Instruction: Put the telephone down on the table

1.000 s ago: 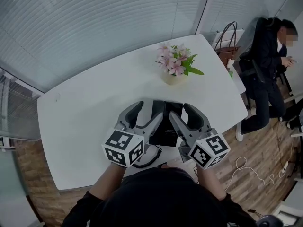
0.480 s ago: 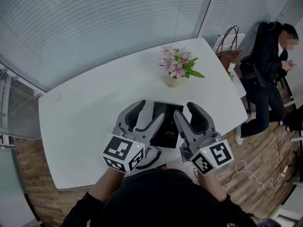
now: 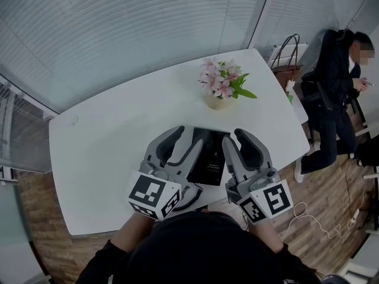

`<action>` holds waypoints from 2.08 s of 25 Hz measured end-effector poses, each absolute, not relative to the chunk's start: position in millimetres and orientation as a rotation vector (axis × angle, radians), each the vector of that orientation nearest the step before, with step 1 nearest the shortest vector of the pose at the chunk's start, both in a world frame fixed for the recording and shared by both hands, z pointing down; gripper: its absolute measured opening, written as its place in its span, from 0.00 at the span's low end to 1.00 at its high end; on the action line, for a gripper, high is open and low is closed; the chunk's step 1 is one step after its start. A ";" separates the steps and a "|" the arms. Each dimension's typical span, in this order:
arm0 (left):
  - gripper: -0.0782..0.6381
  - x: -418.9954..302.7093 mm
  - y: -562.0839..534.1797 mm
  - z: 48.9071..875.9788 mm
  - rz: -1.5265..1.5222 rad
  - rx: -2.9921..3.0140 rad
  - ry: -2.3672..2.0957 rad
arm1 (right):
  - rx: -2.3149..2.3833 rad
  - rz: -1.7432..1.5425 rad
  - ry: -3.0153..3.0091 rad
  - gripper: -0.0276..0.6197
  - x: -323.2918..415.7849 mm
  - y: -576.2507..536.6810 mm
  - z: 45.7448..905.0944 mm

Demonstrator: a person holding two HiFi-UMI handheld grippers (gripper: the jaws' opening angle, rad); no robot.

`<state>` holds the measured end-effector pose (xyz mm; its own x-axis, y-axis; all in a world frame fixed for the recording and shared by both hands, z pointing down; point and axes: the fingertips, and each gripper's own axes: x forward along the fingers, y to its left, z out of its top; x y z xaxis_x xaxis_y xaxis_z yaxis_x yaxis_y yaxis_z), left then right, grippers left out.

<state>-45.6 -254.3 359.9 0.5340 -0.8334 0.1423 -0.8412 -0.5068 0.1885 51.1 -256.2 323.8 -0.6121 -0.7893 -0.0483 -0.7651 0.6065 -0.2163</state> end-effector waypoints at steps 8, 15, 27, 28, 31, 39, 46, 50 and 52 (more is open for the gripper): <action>0.24 -44.1 -252.4 355.3 0.010 2.535 -1.433 | -1.322 -0.209 2.676 0.15 52.8 -251.1 317.5; 0.21 -41.6 -250.6 355.8 0.039 2.552 -1.443 | -1.328 -0.194 2.679 0.11 51.8 -248.9 316.5; 0.13 -42.3 -250.4 352.4 0.020 2.558 -1.458 | -1.342 -0.146 2.680 0.05 50.5 -247.3 314.2; 0.13 -42.5 -250.6 352.5 0.020 2.557 -1.461 | -1.347 -0.140 2.681 0.05 50.6 -247.3 314.4; 0.13 -42.9 -250.7 350.3 0.017 2.557 -1.467 | -1.350 -0.114 2.690 0.05 50.2 -246.3 314.4; 0.13 -44.4 -250.3 350.8 0.007 2.557 -1.472 | -1.352 -0.076 2.695 0.05 47.3 -244.5 311.3; 0.13 -45.9 -248.9 350.4 0.002 2.555 -1.471 | -1.336 -0.065 2.690 0.05 45.7 -241.7 310.1; 0.13 -44.7 -249.8 352.7 0.012 2.557 -1.469 | -1.335 -0.079 2.699 0.05 44.7 -242.7 314.0; 0.13 -44.2 -249.7 355.1 0.025 2.557 -1.472 | -1.335 -0.081 2.699 0.05 44.6 -242.2 314.8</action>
